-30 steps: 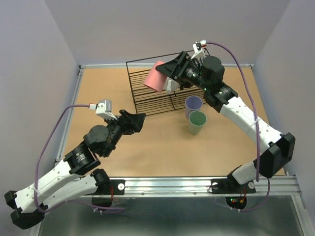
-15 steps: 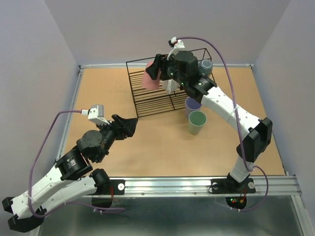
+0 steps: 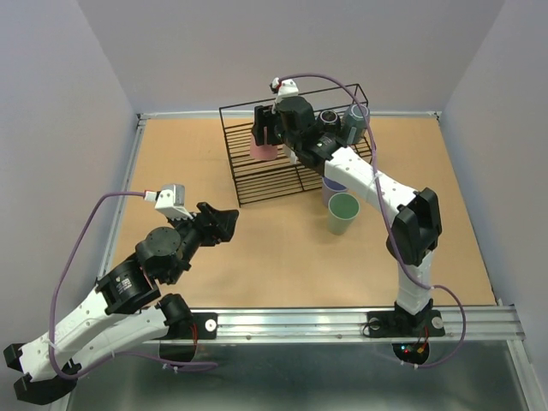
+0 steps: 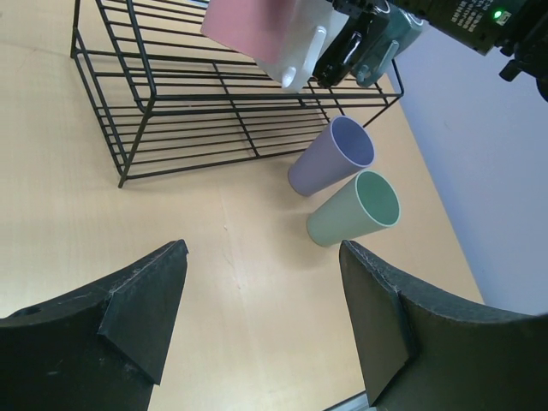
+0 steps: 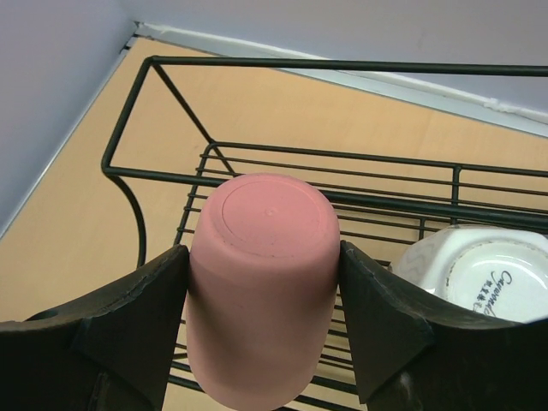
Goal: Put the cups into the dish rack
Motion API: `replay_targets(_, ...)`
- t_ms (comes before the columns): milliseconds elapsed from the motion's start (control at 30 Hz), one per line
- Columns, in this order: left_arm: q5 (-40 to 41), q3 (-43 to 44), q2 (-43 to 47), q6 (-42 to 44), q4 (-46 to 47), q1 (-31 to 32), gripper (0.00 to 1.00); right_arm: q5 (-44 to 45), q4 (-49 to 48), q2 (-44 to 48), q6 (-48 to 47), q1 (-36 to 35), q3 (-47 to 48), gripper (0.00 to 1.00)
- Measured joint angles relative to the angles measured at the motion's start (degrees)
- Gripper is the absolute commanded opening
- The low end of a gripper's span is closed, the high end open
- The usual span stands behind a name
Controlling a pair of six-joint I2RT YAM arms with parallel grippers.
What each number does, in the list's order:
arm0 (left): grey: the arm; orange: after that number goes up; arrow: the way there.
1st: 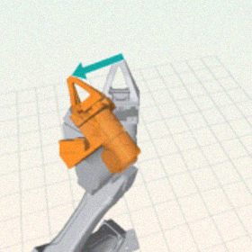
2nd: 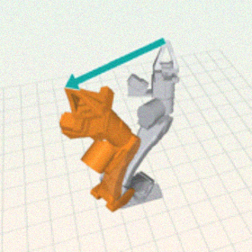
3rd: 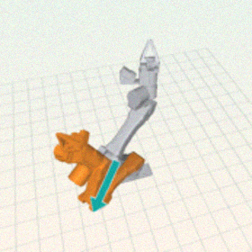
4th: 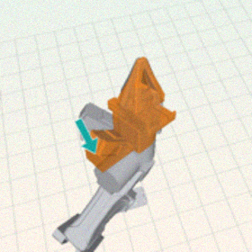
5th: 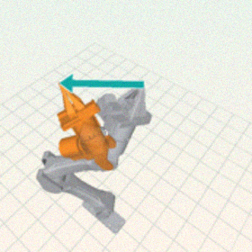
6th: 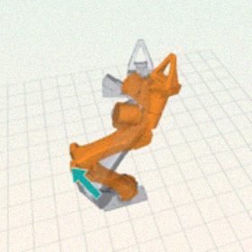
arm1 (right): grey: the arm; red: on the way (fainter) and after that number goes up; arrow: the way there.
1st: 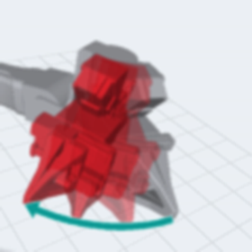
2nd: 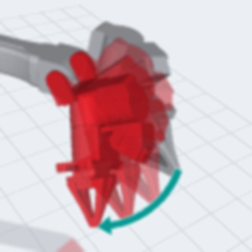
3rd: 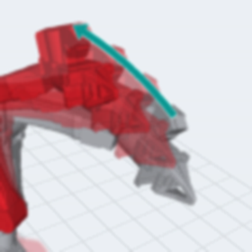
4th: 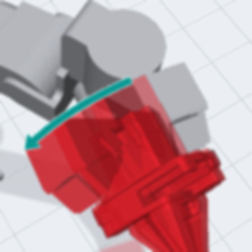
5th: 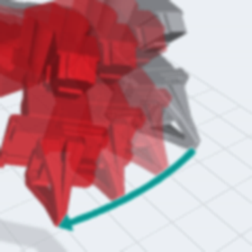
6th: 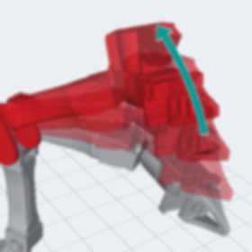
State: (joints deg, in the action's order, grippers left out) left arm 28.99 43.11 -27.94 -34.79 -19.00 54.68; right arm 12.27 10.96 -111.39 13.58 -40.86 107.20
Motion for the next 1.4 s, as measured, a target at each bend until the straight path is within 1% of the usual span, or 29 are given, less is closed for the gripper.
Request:
replay_targets(133,-0.09,0.0,0.02,0.5,-0.07,0.0,0.82,1.9,-0.28,-0.7,-1.22,-0.02,0.0,0.0)
replay_targets(433,-0.52,0.83,0.26,1.22,-1.31,0.0,0.81,4.26,-4.17,-0.7,-2.93,-0.42,-0.87,0.0)
replay_targets(567,-0.52,0.94,1.53,1.22,-2.29,0.0,0.8,4.81,-8.59,-0.72,-3.37,-0.85,-3.82,0.0)
replay_targets(833,-0.96,0.96,3.15,0.72,-4.07,0.0,0.79,7.06,-13.35,-2.4,-4.2,-1.77,-8.09,0.0)
replay_targets(1100,-0.96,0.96,4.2,-0.07,-4.5,0.0,0.79,9.9,-18.58,-1.86,-5.35,-2.8,-11.65,0.0)
replay_targets(1400,-0.98,0.87,5.25,-1.03,-4.46,0.0,0.79,14.21,-19.98,1.51,-8.31,-4.2,-16.63,0.0)
